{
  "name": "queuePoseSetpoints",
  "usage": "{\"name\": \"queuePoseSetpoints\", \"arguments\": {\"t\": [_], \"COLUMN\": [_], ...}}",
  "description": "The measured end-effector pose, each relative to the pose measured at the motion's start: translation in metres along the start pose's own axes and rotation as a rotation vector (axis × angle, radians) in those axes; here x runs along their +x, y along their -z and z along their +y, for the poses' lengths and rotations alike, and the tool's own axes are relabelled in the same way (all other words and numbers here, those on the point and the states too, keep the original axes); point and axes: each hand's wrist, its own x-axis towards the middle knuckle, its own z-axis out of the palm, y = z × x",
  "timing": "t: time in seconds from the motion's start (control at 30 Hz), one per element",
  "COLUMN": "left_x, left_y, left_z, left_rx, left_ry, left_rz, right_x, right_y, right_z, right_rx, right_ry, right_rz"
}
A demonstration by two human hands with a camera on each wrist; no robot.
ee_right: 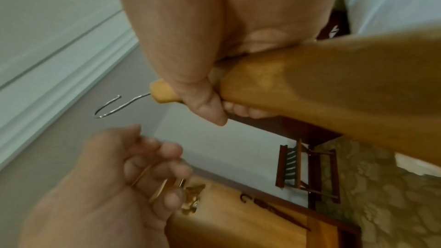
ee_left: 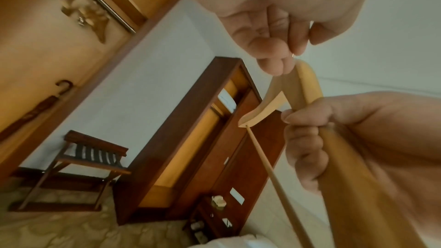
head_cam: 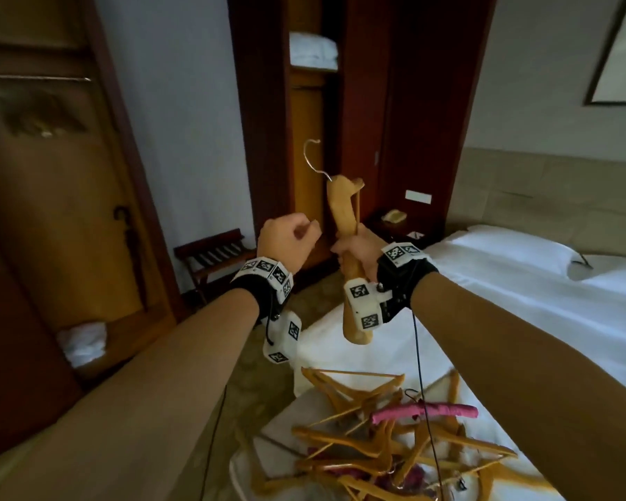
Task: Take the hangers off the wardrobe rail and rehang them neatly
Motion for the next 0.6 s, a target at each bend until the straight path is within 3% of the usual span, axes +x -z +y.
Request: {"name": "queuePoseSetpoints", "arguments": {"t": [0.1,0.3,0.43,0.6], "left_x": [0.015,0.040,0.049,0.056], "left_y": [0.045,0.133,0.201,0.290], "left_z": [0.005,-0.018,-0.046,-0.088], "left_rx": [-0.050,-0.162,-0.290,-0.196], "left_ry": [0.068,0.349,0.404,0.451], "left_rz": [0.065,-0.194,-0.096,0.062], "right_x": [-0.004,0.005,-0.002,0.005], "right_y": [-0.035,-0.130,-0.203,-0.300], "right_z": [-0.034,-0.088,-0.121,-0.156], "right_rx": [-0.109,-0.262,-0.292,-0.376], "right_ry": [0.067,0.221,0.291,0.315], "right_rz": [-0.097,-0.318,-0.472,-0.513]}}
